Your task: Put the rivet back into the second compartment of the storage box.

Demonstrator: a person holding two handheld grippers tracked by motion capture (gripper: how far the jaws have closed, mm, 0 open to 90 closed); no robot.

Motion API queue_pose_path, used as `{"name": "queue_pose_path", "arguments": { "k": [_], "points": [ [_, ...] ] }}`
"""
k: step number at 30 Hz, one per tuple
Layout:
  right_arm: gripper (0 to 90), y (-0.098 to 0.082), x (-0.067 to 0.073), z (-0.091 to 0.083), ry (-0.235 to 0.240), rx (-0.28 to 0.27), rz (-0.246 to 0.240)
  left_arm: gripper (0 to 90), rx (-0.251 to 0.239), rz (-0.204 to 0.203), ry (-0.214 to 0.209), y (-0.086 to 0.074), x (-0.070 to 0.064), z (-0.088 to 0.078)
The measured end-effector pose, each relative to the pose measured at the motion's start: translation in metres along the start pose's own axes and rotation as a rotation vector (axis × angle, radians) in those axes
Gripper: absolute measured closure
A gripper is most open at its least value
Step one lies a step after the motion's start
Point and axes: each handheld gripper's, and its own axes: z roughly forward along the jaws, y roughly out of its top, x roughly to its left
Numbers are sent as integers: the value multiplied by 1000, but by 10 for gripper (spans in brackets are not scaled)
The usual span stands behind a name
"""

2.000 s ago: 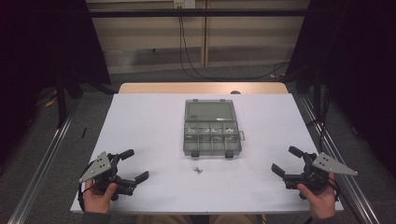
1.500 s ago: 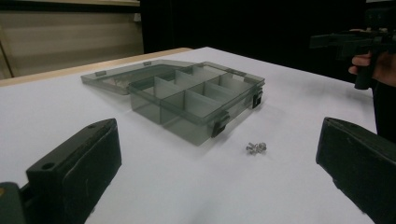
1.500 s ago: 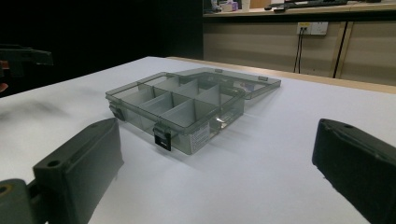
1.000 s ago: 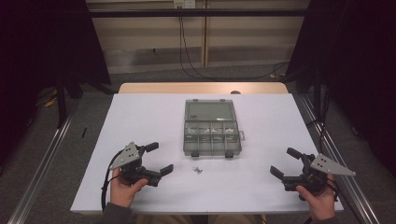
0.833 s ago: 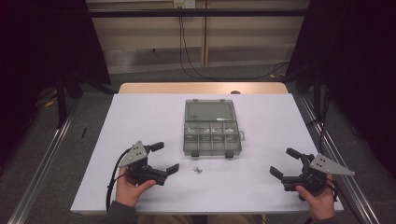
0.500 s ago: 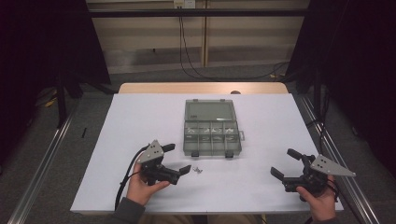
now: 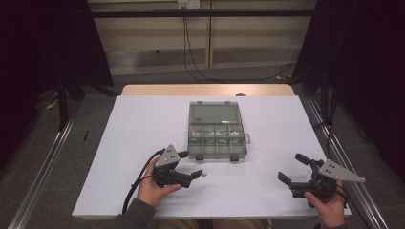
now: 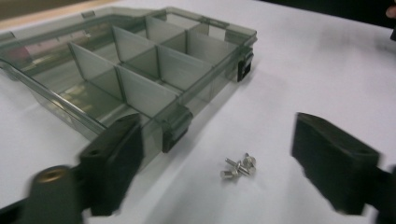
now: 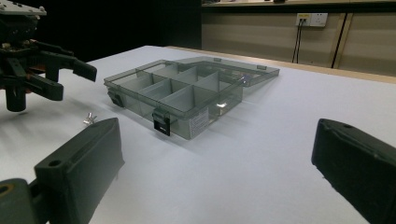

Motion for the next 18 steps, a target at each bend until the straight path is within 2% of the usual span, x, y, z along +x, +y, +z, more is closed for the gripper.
{"name": "queue_pose_path", "arguments": {
  "k": [1, 2, 3, 4, 5, 9, 11, 15, 18],
  "points": [
    [14, 0, 0, 0, 0, 0, 1, 265, 32, -1, -19, -1, -1, 4],
    [14, 0, 0, 0, 0, 0, 1, 302, 32, -1, -19, -1, -1, 4],
    [15, 0, 0, 0, 1, 3, 1, 336, 74, 6, -2, -2, -2, 8],
    [15, 0, 0, 1, 1, 3, -1, 373, 74, 6, -2, -2, -2, 8],
    [16, 0, 0, 1, 3, 8, -3, 430, 102, -3, 1, -2, -2, 10],
    [18, 0, 1, 2, 8, 14, -11, 484, 107, -15, -5, -2, -1, 11],
    [19, 0, 2, 3, 11, 17, -13, 548, 121, -9, -5, -2, -3, 12],
    [20, 0, 2, 3, 13, 20, -12, 595, 159, -11, 1, -4, -3, 15],
    [22, 0, 2, 3, 11, 23, -12, 634, 174, -10, -15, -3, -3, 17]
  ]
}}
